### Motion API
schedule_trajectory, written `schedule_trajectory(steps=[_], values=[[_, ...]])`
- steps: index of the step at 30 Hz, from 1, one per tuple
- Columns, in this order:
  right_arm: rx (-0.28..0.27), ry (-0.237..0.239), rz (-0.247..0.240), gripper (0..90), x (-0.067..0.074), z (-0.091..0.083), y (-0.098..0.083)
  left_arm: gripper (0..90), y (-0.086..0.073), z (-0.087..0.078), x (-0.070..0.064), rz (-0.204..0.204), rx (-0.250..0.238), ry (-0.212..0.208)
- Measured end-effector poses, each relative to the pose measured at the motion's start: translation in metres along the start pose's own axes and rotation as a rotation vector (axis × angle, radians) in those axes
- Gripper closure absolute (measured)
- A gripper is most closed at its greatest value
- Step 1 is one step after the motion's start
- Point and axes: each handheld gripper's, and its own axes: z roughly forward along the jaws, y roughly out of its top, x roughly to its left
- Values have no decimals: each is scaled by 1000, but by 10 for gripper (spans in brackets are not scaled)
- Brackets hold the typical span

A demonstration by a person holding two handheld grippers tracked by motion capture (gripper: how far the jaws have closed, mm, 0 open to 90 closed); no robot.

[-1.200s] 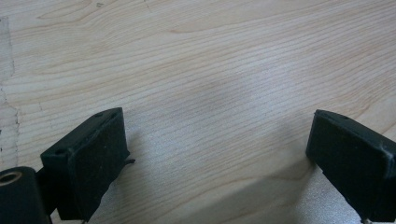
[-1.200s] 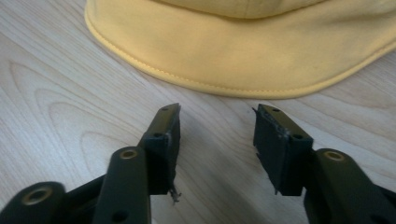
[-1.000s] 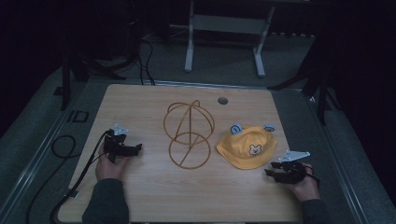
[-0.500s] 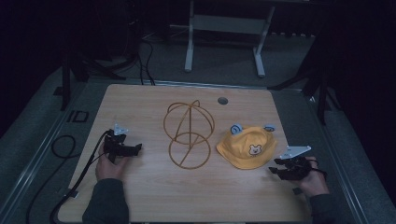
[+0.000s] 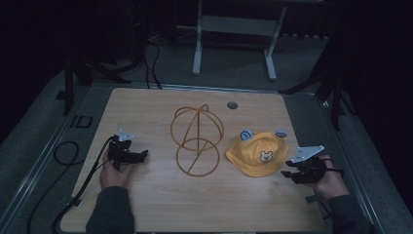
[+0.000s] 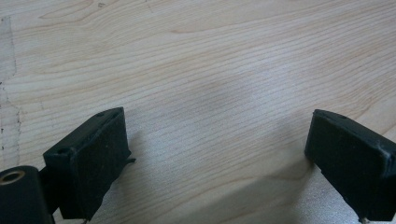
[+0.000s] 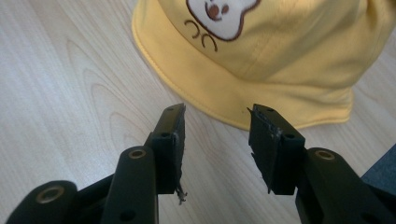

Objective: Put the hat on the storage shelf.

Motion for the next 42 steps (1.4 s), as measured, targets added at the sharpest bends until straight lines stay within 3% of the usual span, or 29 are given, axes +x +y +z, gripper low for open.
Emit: schedule_trajectory(steps=[11, 19, 35, 42], values=[[4, 16, -81, 556, -4, -15, 24, 60, 0, 0, 0, 0, 0, 0], [-16, 10, -98, 554, -10, -27, 40, 60, 0, 0, 0, 3, 1, 2], [15, 42, -143, 599, -16, -17, 78, 60, 0, 0, 0, 4, 1, 2], [-4, 23, -158, 563, -21, -23, 92, 60, 0, 0, 0, 4, 1, 2]])
